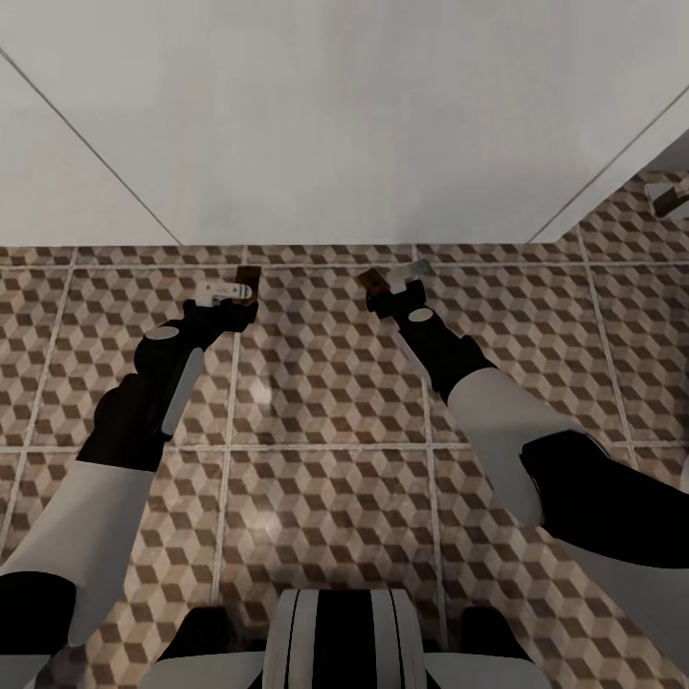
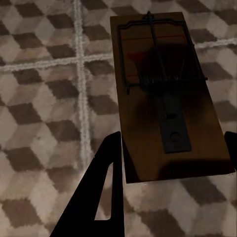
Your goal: Take the four mousetraps from the cabinet in the bathroom and place them on the bathroom floor. Make sure all four end up on the same floor surface, and ensure that at least two of them are either under or directly next to the same bathroom sink.
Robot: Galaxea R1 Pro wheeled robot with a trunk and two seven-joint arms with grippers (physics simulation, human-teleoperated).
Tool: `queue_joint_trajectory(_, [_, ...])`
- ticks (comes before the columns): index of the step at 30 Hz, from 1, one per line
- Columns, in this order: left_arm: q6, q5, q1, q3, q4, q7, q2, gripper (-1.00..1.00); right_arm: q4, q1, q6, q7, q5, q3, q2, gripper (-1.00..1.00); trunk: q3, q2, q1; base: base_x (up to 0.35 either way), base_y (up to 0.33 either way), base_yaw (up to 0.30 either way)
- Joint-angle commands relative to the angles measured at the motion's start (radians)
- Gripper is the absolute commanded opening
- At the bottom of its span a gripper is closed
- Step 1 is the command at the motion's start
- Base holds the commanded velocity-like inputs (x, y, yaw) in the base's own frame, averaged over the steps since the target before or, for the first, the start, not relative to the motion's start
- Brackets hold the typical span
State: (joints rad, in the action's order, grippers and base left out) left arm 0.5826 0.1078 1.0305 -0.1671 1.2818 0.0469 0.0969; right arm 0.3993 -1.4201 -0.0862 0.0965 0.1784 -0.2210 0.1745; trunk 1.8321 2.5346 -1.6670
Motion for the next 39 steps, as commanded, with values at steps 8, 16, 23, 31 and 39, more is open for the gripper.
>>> queue_joint_trajectory(8, [0.005,0.009,0.0,-0.002,0.0,0.004,0.001,-1.0,0.001,0.0,-0.007,0.006,-0.006,-0.005,0.0,-1.0,0.001,0.0,0.0,0.019,0.002,0.0])
queue_joint_trajectory(16, [0.005,0.009,0.0,-0.002,-0.001,0.004,0.001,-1.0,0.0,0.0,-0.007,0.006,-0.007,-0.005,0.0,-1.0,0.001,0.0,0.0,0.001,0.0,0.0])
queue_joint_trajectory(23, [0.005,0.009,-0.002,-0.002,-0.006,0.004,0.0,-1.0,-0.004,0.0,-0.007,0.006,-0.007,-0.005,0.0,-1.0,0.001,0.0,0.0,0.0,0.0,0.0])
queue_joint_trajectory(31, [0.005,0.009,-0.012,-0.002,-0.008,0.004,0.001,-1.0,-0.005,0.0,-0.01,-0.005,-0.038,-0.003,0.0,-1.0,0.001,0.0,0.0,0.0,0.0,0.0])
queue_joint_trajectory(39, [0.005,0.009,-0.018,-0.002,-0.009,0.003,0.001,-1.0,-0.005,0.0,-0.009,-0.051,-0.115,-0.001,0.0,-1.0,0.001,0.0,0.0,0.0,0.0,0.0])
